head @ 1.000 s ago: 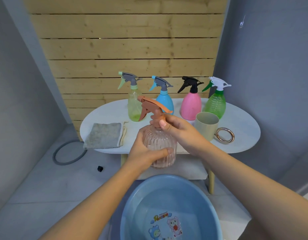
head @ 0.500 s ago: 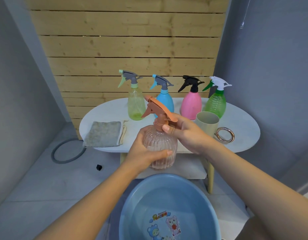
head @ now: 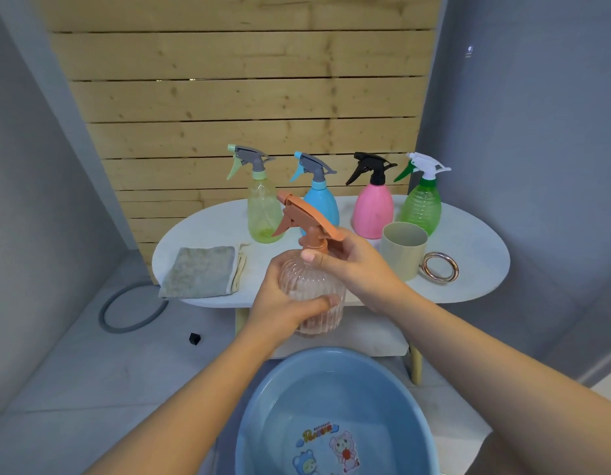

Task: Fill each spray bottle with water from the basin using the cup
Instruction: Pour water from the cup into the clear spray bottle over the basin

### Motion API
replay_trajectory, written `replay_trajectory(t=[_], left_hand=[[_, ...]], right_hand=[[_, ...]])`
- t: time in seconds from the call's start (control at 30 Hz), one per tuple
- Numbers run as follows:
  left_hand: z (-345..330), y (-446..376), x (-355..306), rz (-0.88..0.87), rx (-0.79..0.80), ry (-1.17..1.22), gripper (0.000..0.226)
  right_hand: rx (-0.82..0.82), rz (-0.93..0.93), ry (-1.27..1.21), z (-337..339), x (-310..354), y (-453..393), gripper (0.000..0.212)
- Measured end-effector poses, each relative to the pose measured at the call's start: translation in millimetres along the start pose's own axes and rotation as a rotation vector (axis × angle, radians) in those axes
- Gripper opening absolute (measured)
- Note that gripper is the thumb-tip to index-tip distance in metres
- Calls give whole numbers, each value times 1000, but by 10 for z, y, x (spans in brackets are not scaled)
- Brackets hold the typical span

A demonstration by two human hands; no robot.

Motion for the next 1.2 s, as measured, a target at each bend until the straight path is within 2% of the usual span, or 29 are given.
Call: replay_trajectory(t=[0.07, 0.13, 0.27, 0.4, 0.47, 0.53, 0.6, 0.73, 1.0, 1.1, 1.2], left_hand=[[-6, -13, 10, 1, -2, 5, 67], [0, -17, 24, 12, -4, 11, 71], [5, -15, 42, 35, -5, 20, 76], [-13, -22, 35, 29, -10, 21, 74], [-5, -26, 51, 37, -11, 27, 74], [10, -28, 77, 59, -2, 54, 77], [11, -30, 82, 64, 6, 66, 80], [-29, -28, 64, 52, -33, 39, 73], [-90, -74, 49, 39, -126, -27, 87], [-64, -102, 24, 1, -155, -51, 84], [2, -151, 41, -16, -187, -72, 78]], right_hand=[[-83, 4, 28, 4, -6, -7, 31], [-67, -16, 41, -13, 3, -11, 35], [11, -24, 12, -18, 19, -2, 21], [-121, 6, 54, -5, 7, -23, 28], [-76, -19, 40, -5, 9, -26, 30], [39, -48, 16, -14, 18, -17, 20], [67, -41, 25, 3, 34, -9, 16], [-43, -30, -3, 22, 23, -29, 15], [-165, -19, -16, 30, 40, -70, 21], [-130, -9, -2, 49, 80, -92, 19], [-57, -32, 156, 87, 54, -160, 24]])
Point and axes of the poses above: each hand's wrist, its own y-axis away from the middle knuckle, its own z-axis out of the back of the hand, x = y × z, the point moved 5 cm from there along -y, towards the middle knuckle, and after that the axes turned 11 degrees about -z, right-handed, at the moved point
